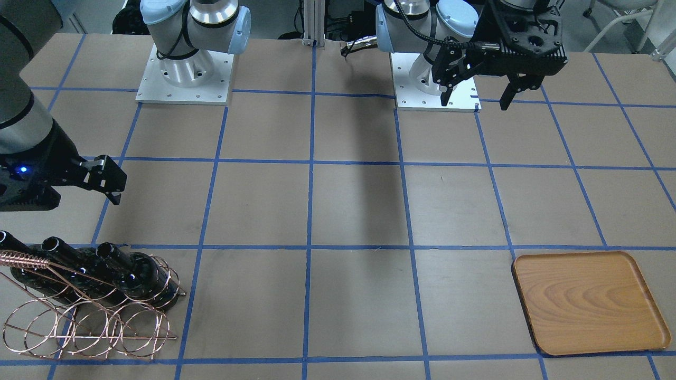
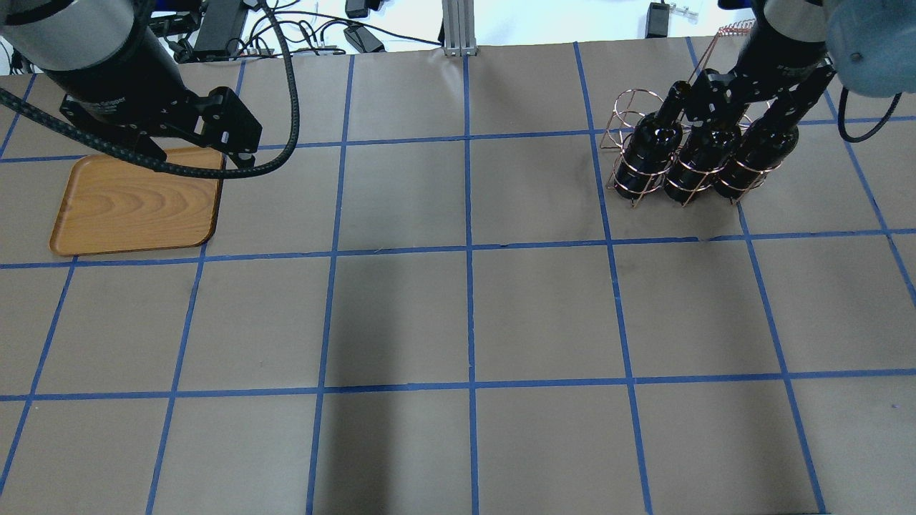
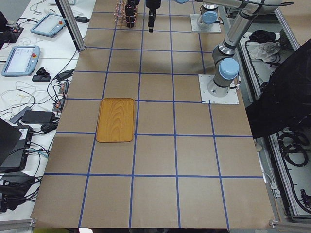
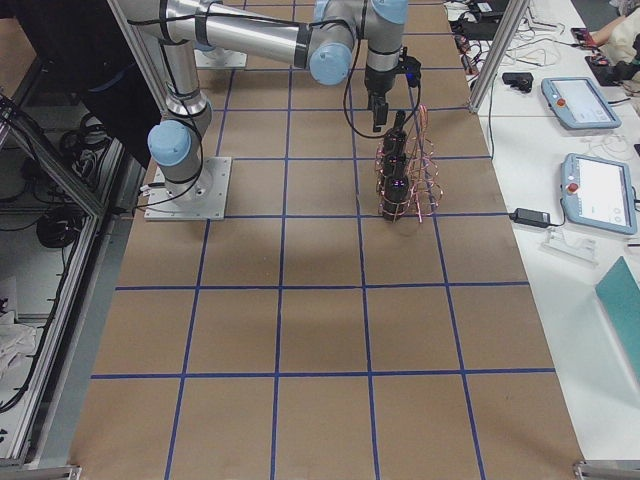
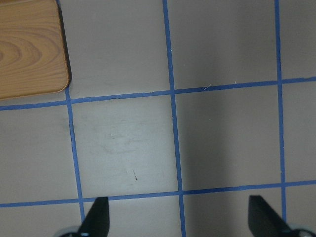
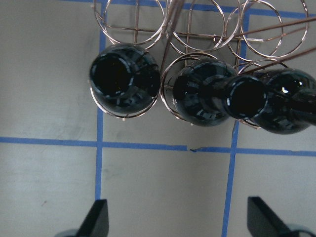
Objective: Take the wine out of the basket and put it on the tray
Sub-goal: 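Lower the right gripper over the bottles in the copper wire rack, then grasp the neck of the middle dark bottle with the right gripper and lift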
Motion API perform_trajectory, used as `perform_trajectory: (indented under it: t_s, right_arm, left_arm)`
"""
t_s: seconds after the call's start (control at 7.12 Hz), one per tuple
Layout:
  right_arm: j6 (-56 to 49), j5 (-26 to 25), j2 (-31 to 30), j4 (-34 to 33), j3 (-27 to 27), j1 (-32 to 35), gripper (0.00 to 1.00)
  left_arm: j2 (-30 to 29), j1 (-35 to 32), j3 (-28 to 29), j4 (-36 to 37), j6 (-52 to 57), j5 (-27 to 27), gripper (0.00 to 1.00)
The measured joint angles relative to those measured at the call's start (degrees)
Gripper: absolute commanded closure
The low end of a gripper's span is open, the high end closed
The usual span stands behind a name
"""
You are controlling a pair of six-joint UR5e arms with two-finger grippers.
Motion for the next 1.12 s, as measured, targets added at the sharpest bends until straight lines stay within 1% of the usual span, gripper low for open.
perform_trajectory:
  t_s: [0.14, 0.56, 0.7, 0.84, 0.98, 1.12]
  right_arm:
    - [-0.2, -0.3, 1.7, -2.9, 0.3, -0.5, 0.00]
    - [-1.3, -0.6, 3.4, -6.7, 0.5, -0.8, 0.01]
    - [-1.8, -0.6, 3.6, -7.4, 0.5, -0.9, 0.08]
    - [-2.3, -0.5, 3.7, -7.9, 0.5, -1.1, 0.11]
    - [-2.6, -0.4, 3.7, -8.3, 0.5, -1.2, 0.28]
    - [-3.1, -0.2, 3.8, -8.6, 0.5, -1.5, 0.35]
  left_arm:
    - [0.0, 0.0, 0.0, 0.0, 0.0, 0.0, 0.00]
    - [0.0, 0.0, 0.0, 0.0, 0.0, 0.0, 0.00]
    - [0.0, 0.0, 0.0, 0.0, 0.0, 0.0, 0.00]
    - [0.0, 0.0, 0.0, 0.1, 0.0, 0.0, 0.00]
    - [0.0, 0.0, 0.0, 0.1, 0.0, 0.0, 0.00]
    - [0.0, 0.0, 0.0, 0.0, 0.0, 0.0, 0.00]
